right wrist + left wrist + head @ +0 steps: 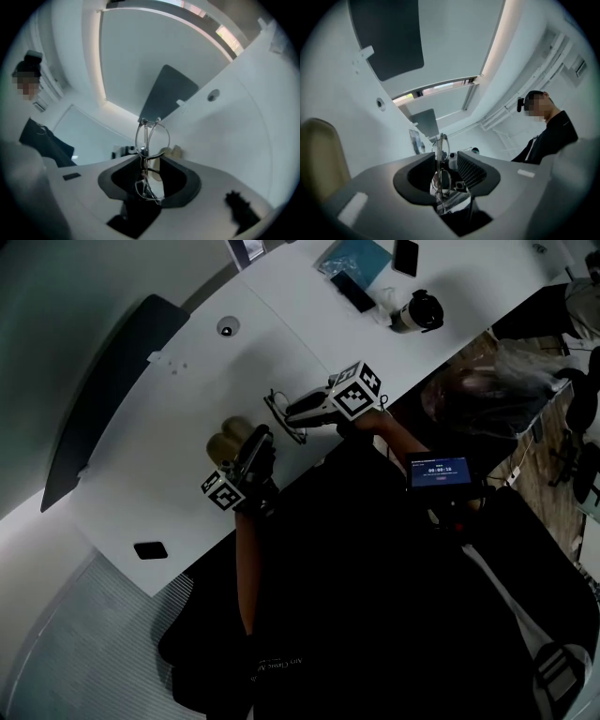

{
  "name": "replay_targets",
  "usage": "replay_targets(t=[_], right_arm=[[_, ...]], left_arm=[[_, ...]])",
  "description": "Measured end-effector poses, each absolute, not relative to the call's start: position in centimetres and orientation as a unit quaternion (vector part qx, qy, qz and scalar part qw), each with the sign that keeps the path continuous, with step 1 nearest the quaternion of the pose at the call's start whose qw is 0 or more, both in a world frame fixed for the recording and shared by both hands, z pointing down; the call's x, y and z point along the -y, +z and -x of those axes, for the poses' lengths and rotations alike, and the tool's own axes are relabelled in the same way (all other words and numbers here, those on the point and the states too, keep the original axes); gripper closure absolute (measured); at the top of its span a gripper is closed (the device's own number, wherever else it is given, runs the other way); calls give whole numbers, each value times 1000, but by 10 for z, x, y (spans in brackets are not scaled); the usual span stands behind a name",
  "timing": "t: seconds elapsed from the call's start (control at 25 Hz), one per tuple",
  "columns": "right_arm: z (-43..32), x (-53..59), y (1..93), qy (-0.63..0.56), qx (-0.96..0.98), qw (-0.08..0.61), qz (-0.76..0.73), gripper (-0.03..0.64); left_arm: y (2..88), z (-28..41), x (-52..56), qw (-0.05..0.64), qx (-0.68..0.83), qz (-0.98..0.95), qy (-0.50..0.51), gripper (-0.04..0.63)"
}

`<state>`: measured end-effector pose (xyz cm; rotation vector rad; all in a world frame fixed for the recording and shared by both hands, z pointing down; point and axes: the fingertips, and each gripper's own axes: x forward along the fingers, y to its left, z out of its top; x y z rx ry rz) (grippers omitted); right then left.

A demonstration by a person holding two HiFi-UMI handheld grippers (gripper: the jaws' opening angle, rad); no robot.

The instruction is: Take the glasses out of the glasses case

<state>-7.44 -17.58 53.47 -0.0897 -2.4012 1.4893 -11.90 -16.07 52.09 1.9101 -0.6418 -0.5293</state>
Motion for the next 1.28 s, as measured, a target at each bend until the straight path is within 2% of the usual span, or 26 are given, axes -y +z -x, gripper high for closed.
replay_targets(t=[0.2, 0.4, 0.64, 0.8, 1.08, 1.28], right_arm=[[49, 201, 630, 435, 802, 394, -110, 479], [68, 201, 659, 351, 794, 483, -113, 479], [81, 190, 684, 339, 773, 525, -109, 477], [88, 184, 699, 340, 769, 529, -115, 477], [97, 178, 706, 327, 788, 508, -119, 472], [98, 177, 690, 362, 804, 456, -122, 426]], left_arm=[[533, 172, 143, 498, 361, -762, -204, 463], [535, 202, 108, 497, 399, -746, -193, 463], [547, 242, 72, 502, 462, -691, -236, 465], [559, 263, 51, 507, 481, -667, -259, 465], [566, 283, 43, 511, 478, -666, -259, 465], [563, 283, 50, 510, 462, -679, -256, 472]])
